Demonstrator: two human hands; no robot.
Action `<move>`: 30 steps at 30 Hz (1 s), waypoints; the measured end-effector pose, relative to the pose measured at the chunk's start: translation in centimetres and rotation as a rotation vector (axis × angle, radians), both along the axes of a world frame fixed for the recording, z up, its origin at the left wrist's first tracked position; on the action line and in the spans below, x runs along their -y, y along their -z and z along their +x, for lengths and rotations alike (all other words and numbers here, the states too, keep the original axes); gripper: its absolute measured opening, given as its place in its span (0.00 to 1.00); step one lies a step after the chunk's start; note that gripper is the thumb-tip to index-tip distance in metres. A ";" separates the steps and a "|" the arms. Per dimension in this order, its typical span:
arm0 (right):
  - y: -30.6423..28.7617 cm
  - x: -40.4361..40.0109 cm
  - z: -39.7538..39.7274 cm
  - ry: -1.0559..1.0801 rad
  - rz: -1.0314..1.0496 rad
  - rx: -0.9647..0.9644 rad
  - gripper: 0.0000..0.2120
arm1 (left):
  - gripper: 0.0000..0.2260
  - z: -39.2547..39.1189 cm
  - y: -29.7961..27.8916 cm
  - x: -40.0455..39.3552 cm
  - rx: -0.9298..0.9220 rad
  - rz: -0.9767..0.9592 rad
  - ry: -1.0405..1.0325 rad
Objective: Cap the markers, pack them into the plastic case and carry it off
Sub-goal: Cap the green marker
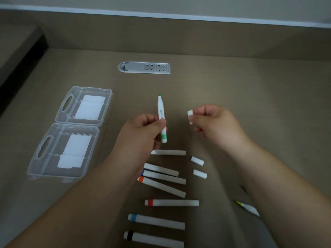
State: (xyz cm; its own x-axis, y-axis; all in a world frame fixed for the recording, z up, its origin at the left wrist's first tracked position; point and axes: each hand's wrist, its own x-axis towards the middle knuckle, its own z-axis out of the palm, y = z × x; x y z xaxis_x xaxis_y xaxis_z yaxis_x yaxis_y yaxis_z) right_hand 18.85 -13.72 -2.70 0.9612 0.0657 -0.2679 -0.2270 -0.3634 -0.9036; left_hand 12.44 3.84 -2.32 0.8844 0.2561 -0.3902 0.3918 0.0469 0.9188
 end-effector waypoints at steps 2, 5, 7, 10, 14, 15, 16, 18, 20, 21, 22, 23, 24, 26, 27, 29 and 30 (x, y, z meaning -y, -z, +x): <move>-1.2 -0.6 -2.5 0.011 0.322 -0.218 0.02 | 0.05 -0.1 -0.1 0.5 0.007 -0.029 0.012; -2.0 -1.0 -4.3 0.070 0.640 -0.543 0.04 | 0.05 -0.3 0.0 1.2 0.025 -0.074 0.042; -2.2 -0.9 -4.8 0.149 0.742 -0.704 0.07 | 0.05 -0.5 0.0 1.7 0.036 -0.112 0.054; -1.9 -0.7 -5.4 0.242 0.861 -0.822 0.06 | 0.05 -0.9 -0.1 2.5 0.041 -0.191 0.060; -1.5 -0.2 -6.1 0.296 0.887 -0.828 0.05 | 0.05 -1.1 0.3 3.0 0.031 -0.183 0.080; -1.5 0.0 -6.1 0.300 0.878 -0.808 0.05 | 0.06 -1.2 0.3 3.0 0.031 -0.168 0.095; -1.5 0.3 -6.2 0.296 0.854 -0.771 0.05 | 0.06 -1.3 0.3 3.0 0.029 -0.142 0.114; -1.5 0.7 -6.2 0.264 0.759 -0.624 0.06 | 0.05 -1.6 0.2 2.8 0.031 -0.038 0.159; -1.6 1.1 -6.3 0.222 0.641 -0.414 0.04 | 0.04 -1.9 0.1 2.5 0.057 0.103 0.210; -1.7 1.4 -6.3 0.215 0.595 -0.314 0.04 | 0.04 -2.0 0.0 2.3 0.070 0.166 0.238; -1.8 1.6 -6.3 0.214 0.558 -0.229 0.05 | 0.05 -2.1 -0.1 2.2 0.077 0.215 0.262; -1.8 1.7 -6.3 0.214 0.522 -0.158 0.05 | 0.05 -2.2 -0.1 2.1 0.079 0.254 0.281; -1.8 1.9 -6.2 0.210 0.482 -0.100 0.06 | 0.05 -2.4 -0.1 2.1 0.076 0.283 0.297; -1.8 2.1 -6.2 0.191 0.406 -0.015 0.06 | 0.06 -2.6 -0.1 2.0 0.067 0.310 0.323; -1.7 2.1 -6.2 0.184 0.384 0.013 0.07 | 0.06 -2.7 -0.1 2.0 0.063 0.314 0.336; -1.7 2.1 -6.2 0.183 0.373 0.038 0.07 | 0.06 -2.9 -0.1 2.1 0.058 0.318 0.352; -1.6 2.1 -6.2 0.185 0.374 0.042 0.07 | 0.06 -2.9 -0.1 2.1 0.060 0.319 0.354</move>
